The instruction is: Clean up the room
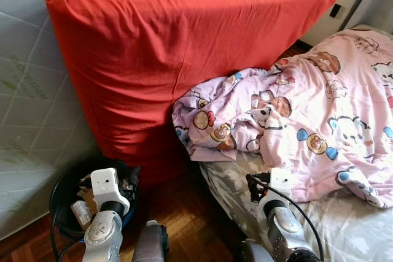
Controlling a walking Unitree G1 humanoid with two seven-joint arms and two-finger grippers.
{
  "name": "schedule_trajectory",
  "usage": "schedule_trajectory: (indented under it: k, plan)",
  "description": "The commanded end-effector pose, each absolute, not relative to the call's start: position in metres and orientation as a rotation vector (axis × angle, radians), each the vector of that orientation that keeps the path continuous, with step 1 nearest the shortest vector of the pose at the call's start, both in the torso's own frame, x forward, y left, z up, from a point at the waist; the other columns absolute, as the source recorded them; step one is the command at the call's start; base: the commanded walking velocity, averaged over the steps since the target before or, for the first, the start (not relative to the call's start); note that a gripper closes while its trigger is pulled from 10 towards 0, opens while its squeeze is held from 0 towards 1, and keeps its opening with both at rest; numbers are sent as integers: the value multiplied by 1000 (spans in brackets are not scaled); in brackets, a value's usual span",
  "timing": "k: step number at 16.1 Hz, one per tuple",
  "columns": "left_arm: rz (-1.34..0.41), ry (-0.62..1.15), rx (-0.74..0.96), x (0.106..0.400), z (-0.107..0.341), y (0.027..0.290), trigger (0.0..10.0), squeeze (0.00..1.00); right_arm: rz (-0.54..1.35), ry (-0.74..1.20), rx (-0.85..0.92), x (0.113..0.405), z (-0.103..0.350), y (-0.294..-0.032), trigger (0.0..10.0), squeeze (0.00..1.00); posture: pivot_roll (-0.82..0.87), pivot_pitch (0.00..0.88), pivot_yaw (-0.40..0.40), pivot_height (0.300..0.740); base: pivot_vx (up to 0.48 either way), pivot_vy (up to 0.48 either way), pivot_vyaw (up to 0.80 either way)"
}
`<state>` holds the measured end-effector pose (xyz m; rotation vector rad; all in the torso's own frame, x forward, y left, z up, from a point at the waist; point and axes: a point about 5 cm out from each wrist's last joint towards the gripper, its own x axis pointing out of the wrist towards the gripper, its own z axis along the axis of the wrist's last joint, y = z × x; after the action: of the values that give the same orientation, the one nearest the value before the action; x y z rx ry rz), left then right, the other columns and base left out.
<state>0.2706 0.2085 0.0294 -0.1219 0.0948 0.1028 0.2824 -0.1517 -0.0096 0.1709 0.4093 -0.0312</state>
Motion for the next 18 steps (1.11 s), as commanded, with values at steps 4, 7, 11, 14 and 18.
schedule_trajectory:
  k: [4,7,11,14,18]
  plan:
    - [115,131,-134,265,21,208,10000,0,-24,445,149,278,-15,-148,10000,0,85,150,-19,635,0,0,0]
    - [115,129,-135,266,22,208,10000,0,-21,460,135,277,-16,-148,10000,0,88,154,-20,621,0,0,0]
    - [110,130,-134,266,22,207,10000,0,-17,438,145,277,-15,-149,10000,0,86,155,-20,621,0,0,0]
    - [116,136,-122,266,22,208,10000,0,-17,441,142,276,-16,-150,10000,0,87,154,-19,621,0,0,0]
    - [111,125,-118,266,24,207,10000,0,-10,446,143,276,-17,-148,10000,0,87,155,-19,621,0,0,0]
